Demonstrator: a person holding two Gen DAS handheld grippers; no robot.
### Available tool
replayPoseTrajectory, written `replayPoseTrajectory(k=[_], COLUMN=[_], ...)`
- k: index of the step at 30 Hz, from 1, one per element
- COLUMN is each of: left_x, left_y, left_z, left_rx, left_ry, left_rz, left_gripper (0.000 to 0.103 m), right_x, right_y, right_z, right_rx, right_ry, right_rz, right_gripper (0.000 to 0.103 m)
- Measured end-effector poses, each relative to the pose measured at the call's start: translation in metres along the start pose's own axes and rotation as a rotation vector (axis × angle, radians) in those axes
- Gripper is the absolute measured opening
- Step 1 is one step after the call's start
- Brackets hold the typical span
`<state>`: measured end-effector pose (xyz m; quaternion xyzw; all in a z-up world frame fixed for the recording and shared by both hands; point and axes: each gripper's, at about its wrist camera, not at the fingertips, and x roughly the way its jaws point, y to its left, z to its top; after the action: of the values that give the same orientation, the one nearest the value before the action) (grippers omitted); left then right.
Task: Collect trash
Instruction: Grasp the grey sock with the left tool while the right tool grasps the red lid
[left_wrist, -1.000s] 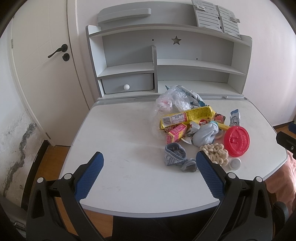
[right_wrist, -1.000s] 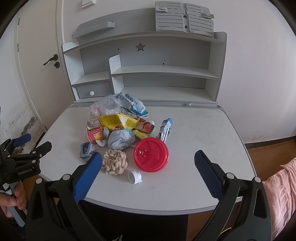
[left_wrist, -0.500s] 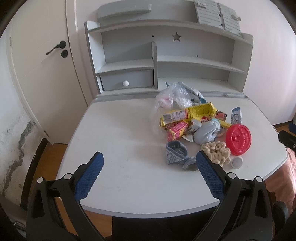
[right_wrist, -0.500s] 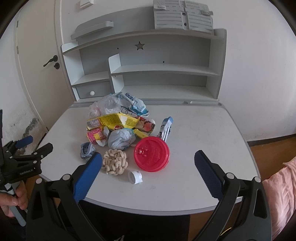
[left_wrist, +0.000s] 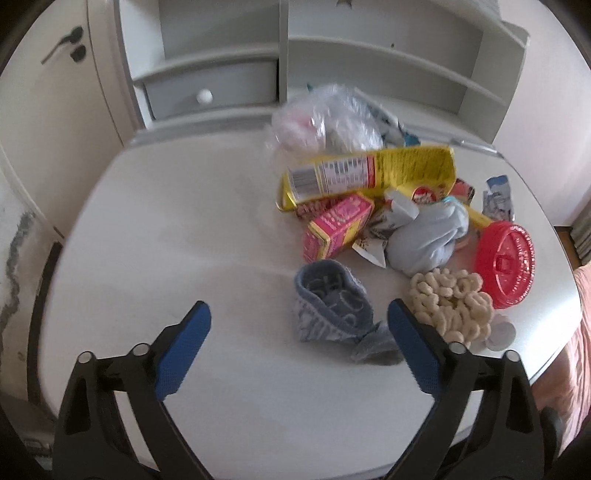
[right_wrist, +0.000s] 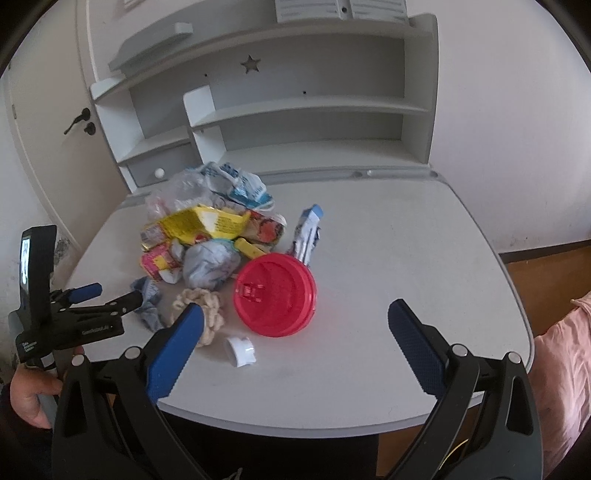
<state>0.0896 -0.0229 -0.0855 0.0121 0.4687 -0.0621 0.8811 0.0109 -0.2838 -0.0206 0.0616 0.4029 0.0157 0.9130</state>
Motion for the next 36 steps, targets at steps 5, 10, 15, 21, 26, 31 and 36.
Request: replayPoseTrajectory(k=[5, 10, 15, 21, 26, 31, 36], left_x=[0.01, -0.007, -0.026, -0.04, -0.055, -0.064, -0.067], left_y=[0.003, 0.005, 0.003, 0.0, 0.0, -0.007, -0.01], left_z=[-0.004, -0.003, -0.002, 0.001, 0.004, 0.006, 0.006], left_rx=[-0.016, -0.005, -0.007, -0.001, -0.004, 0.01, 0.017], left_ry=[0.003, -0.045, -0.084, -0.11, -0.146, -0.164, -0.167], left_rz=[-0.093, -0.07, -0.074, -0.089, -0.094, -0.111, -0.121], left_gripper=[0.025, 0.008, 0.008, 0.008, 0.008, 0.008, 0.008], right_x=[0.031, 0.065, 0.093, 0.097, 0.063, 0.039, 0.051], right_y=[-0.008, -0.03, -0.04, -0.036, -0.026, -0.023, -0.029], right_z=[0.009, 0.015, 0.01, 0.007, 0.017, 0.026, 0.021], right_rx=[0.017, 0.106, 0.157, 0.207, 0.193, 0.156, 0.173], right_ry=[0.047, 0.102, 0.165, 0.198, 0.105, 0.044, 0.094], right_rz=[0.026, 0.12, 0.189, 0.327, 0.373, 0.353, 0.349], right_gripper=[0.096, 0.089, 0.081, 0.046, 0.028, 0.001, 0.002])
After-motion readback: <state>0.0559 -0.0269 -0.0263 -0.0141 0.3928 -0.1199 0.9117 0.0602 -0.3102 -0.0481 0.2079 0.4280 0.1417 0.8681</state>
